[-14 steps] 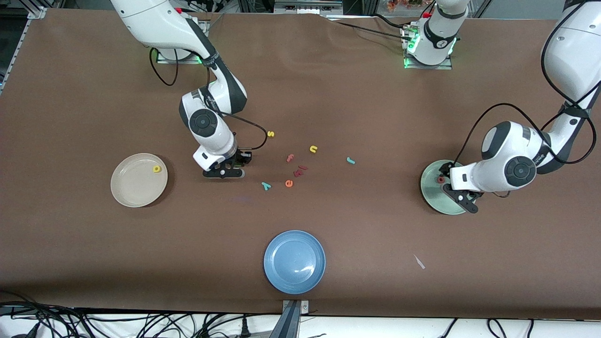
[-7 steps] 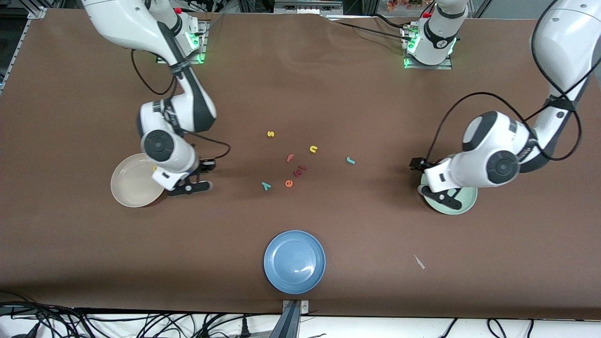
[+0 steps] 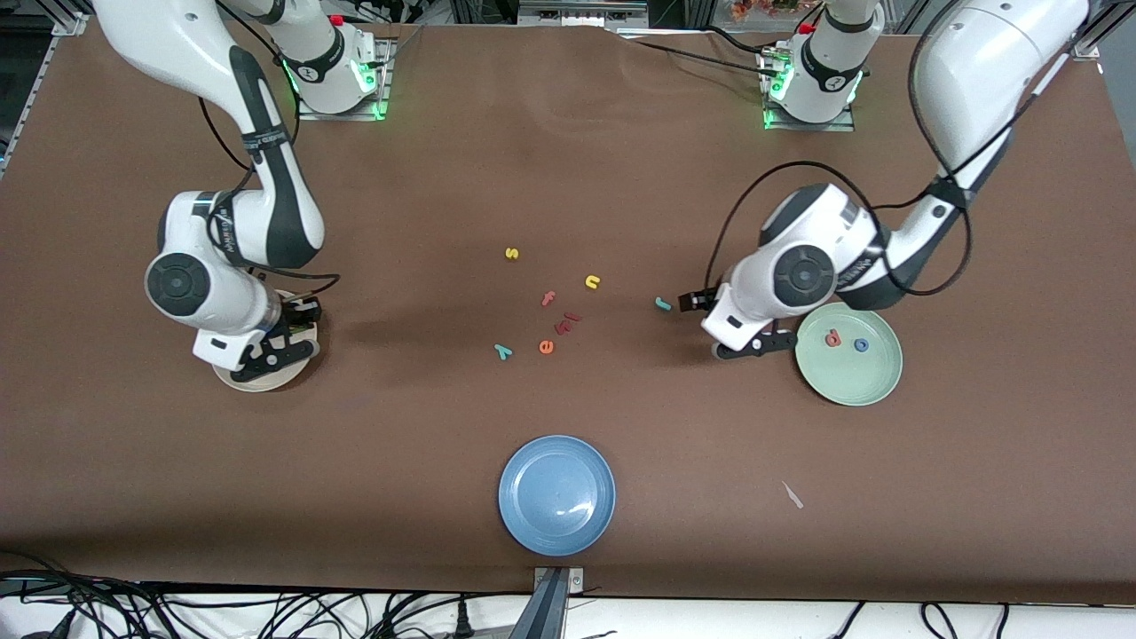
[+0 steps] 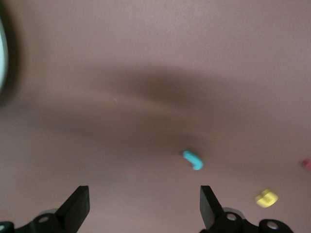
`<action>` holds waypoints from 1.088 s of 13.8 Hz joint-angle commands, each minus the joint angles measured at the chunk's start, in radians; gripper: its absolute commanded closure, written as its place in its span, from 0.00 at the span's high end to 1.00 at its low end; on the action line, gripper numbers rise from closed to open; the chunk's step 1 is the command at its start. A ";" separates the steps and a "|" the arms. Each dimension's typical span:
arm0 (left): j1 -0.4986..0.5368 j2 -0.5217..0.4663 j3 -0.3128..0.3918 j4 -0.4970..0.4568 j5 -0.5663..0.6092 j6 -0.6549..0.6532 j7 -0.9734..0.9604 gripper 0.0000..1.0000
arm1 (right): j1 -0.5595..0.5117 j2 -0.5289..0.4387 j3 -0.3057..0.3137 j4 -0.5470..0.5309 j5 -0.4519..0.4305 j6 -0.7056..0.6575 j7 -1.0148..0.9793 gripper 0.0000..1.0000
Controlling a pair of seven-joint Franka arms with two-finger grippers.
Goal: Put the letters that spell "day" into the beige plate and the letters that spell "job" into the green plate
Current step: 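Grasp the teal j with the left gripper while the right gripper withdraws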
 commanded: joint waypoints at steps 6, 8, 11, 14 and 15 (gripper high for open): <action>-0.073 0.092 0.031 -0.078 -0.008 0.230 -0.549 1.00 | -0.067 -0.001 -0.003 -0.114 0.144 0.176 -0.249 1.00; -0.073 0.096 0.042 -0.110 -0.008 0.318 -0.554 1.00 | -0.055 -0.003 0.013 -0.059 0.142 0.083 -0.157 1.00; -0.071 0.096 0.063 -0.124 -0.006 0.353 -0.554 0.55 | -0.046 -0.001 0.051 -0.033 0.142 0.054 -0.128 1.00; -0.087 0.119 0.088 -0.126 -0.006 0.392 -0.554 0.43 | -0.009 0.010 0.109 0.007 0.142 0.051 -0.100 1.00; -0.099 0.133 0.092 -0.126 -0.005 0.399 -0.554 0.37 | 0.008 0.011 0.125 0.018 0.141 0.050 -0.083 1.00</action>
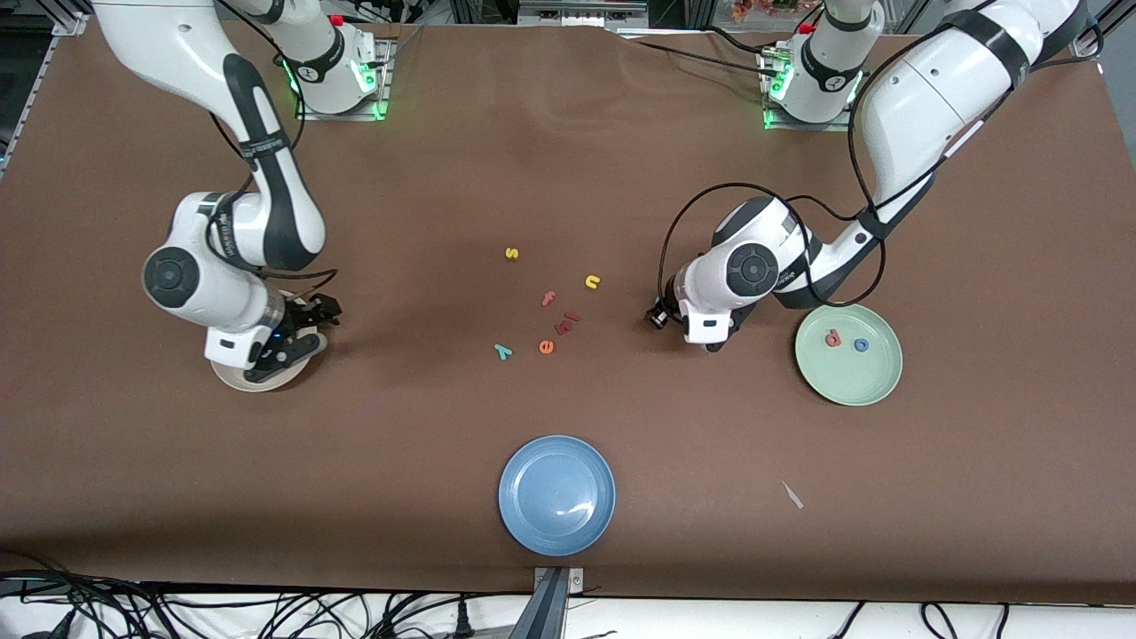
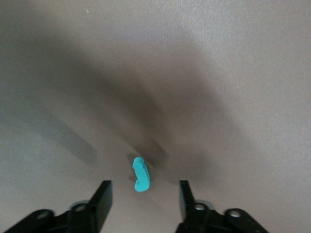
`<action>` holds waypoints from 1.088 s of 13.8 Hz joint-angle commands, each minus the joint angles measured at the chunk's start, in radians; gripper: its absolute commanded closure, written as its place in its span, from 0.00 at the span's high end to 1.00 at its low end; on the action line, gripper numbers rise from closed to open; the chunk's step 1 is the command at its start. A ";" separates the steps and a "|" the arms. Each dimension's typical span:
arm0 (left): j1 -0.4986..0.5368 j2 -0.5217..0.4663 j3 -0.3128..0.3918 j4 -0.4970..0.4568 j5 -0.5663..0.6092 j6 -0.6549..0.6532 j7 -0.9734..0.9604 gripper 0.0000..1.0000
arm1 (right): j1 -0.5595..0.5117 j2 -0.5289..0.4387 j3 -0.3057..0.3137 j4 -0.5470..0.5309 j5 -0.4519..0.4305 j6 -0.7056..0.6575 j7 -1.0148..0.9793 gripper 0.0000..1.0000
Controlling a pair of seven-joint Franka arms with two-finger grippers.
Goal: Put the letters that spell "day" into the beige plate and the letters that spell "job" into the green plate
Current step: 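Grasp the teal j with the left gripper while the right gripper withdraws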
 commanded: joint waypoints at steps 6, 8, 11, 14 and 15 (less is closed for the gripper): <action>-0.050 0.017 0.042 -0.005 -0.004 0.043 -0.016 0.00 | 0.195 0.089 0.048 0.169 0.009 -0.018 0.282 1.00; -0.050 0.014 0.042 -0.003 0.018 0.037 -0.009 0.00 | 0.238 0.138 0.048 0.232 0.015 -0.017 0.310 1.00; -0.035 -0.006 0.041 0.016 0.058 -0.020 0.000 0.00 | 0.266 0.213 0.049 0.325 0.013 -0.015 0.295 1.00; -0.032 -0.012 0.039 0.127 0.060 -0.216 0.085 0.00 | 0.272 0.281 0.083 0.415 0.013 -0.015 0.295 1.00; -0.030 -0.014 0.039 0.148 0.060 -0.265 0.122 0.00 | 0.272 0.299 0.092 0.436 0.013 -0.012 0.295 1.00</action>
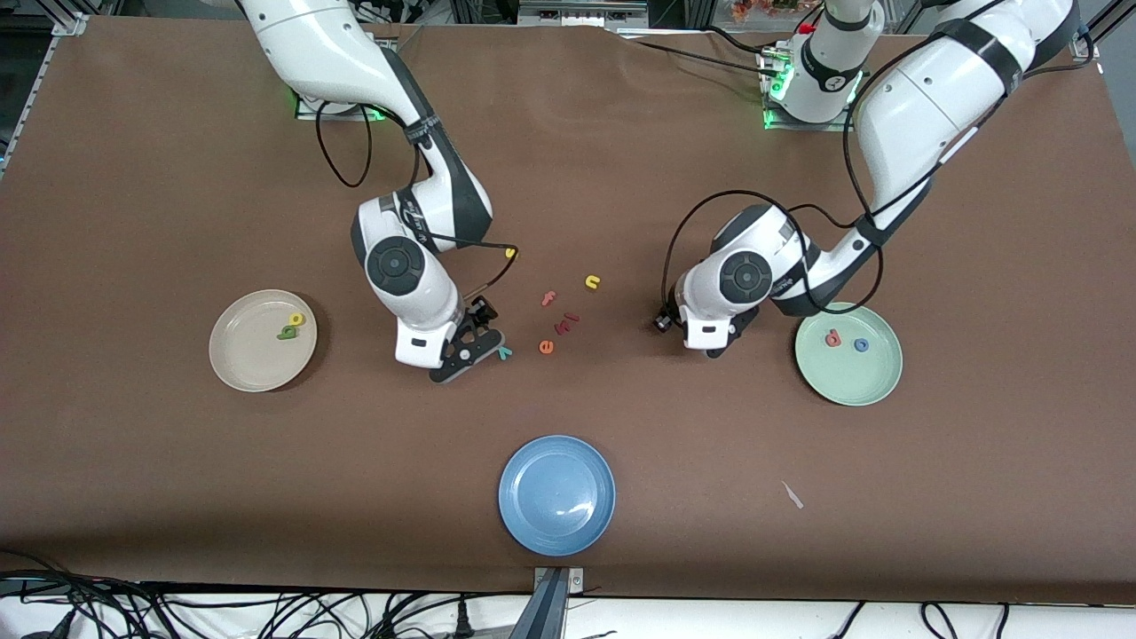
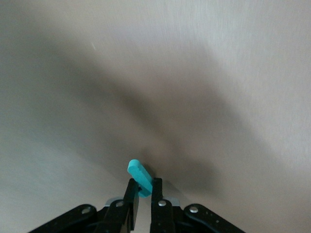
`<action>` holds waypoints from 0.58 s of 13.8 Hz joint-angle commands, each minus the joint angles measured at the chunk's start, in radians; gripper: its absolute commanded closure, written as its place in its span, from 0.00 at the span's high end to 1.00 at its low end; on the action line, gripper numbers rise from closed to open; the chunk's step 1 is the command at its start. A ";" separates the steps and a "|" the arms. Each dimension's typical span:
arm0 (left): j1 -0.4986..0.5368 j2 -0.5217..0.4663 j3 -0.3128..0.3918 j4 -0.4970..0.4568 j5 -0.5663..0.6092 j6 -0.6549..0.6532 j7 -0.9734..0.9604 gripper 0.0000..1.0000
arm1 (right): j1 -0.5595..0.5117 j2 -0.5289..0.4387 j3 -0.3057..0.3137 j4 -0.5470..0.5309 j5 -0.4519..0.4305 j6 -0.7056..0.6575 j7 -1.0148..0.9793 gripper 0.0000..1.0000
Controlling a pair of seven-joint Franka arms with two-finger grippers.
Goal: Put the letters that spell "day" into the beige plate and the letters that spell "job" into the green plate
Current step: 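Place the teal j on the green plate while the right gripper grasps y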
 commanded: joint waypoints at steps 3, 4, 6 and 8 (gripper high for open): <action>0.025 -0.044 0.009 0.106 0.013 -0.265 0.278 0.00 | 0.002 0.109 0.048 0.115 0.013 0.014 -0.004 1.00; 0.042 -0.052 0.010 0.118 0.013 -0.318 0.407 0.00 | 0.001 0.112 0.051 0.114 0.011 0.027 -0.007 1.00; 0.116 -0.058 0.010 0.146 0.013 -0.385 0.609 0.00 | 0.002 0.129 0.057 0.115 0.010 0.033 -0.007 0.98; 0.188 -0.057 0.024 0.169 0.013 -0.390 0.804 0.00 | 0.002 0.140 0.057 0.115 0.010 0.067 -0.009 0.96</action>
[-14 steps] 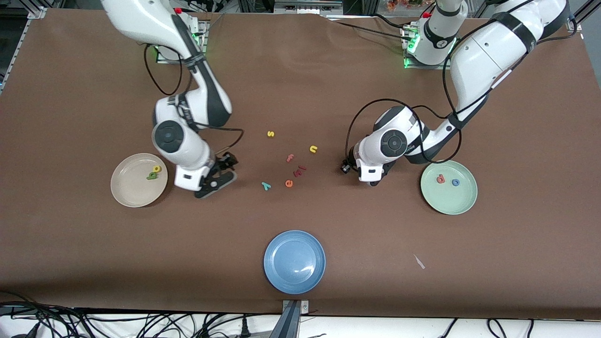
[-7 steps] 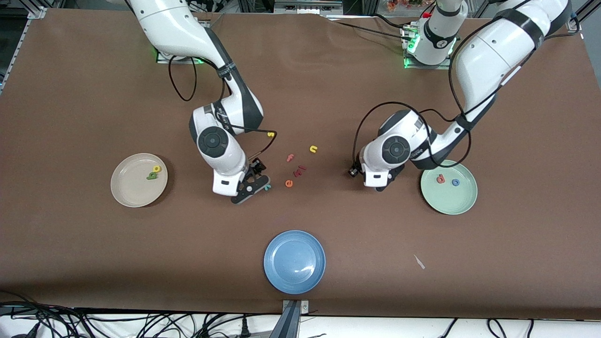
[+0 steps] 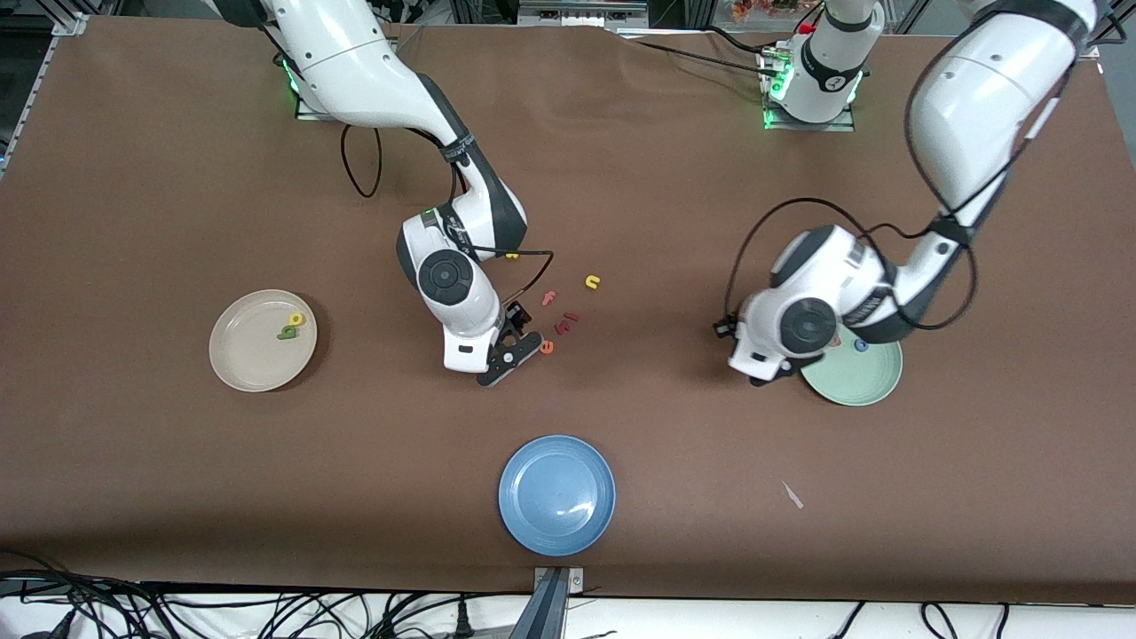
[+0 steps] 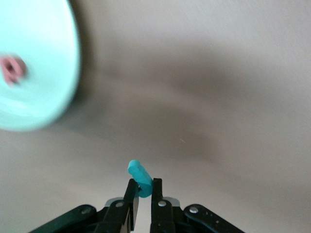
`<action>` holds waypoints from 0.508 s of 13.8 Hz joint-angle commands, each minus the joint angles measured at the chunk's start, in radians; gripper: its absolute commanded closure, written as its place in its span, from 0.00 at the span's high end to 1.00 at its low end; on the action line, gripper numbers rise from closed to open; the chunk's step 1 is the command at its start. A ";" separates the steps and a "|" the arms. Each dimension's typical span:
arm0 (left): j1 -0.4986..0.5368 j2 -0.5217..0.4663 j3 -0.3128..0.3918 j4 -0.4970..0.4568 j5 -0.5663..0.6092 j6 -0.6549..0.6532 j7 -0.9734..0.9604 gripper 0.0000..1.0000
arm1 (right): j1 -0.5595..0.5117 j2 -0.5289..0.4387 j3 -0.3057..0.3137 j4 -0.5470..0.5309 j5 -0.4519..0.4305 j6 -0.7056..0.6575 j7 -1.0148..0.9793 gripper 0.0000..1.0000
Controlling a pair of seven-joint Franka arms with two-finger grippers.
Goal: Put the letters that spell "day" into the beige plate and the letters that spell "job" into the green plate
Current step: 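Place the teal j on the green plate while the right gripper grasps y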
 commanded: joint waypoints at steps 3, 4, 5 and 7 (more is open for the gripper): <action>0.093 -0.011 0.086 0.055 0.008 -0.027 0.418 0.00 | -0.002 0.044 0.005 0.036 0.008 0.020 -0.022 0.87; 0.093 -0.003 0.103 0.072 0.006 -0.027 0.478 0.00 | -0.002 0.046 0.003 0.036 0.008 0.020 -0.026 0.84; 0.093 0.005 0.120 0.077 0.008 -0.021 0.531 0.00 | -0.002 0.051 0.005 0.036 0.008 0.021 -0.029 0.77; 0.089 0.026 0.148 0.078 -0.001 -0.013 0.572 0.00 | -0.002 0.060 0.008 0.039 0.008 0.047 -0.030 0.66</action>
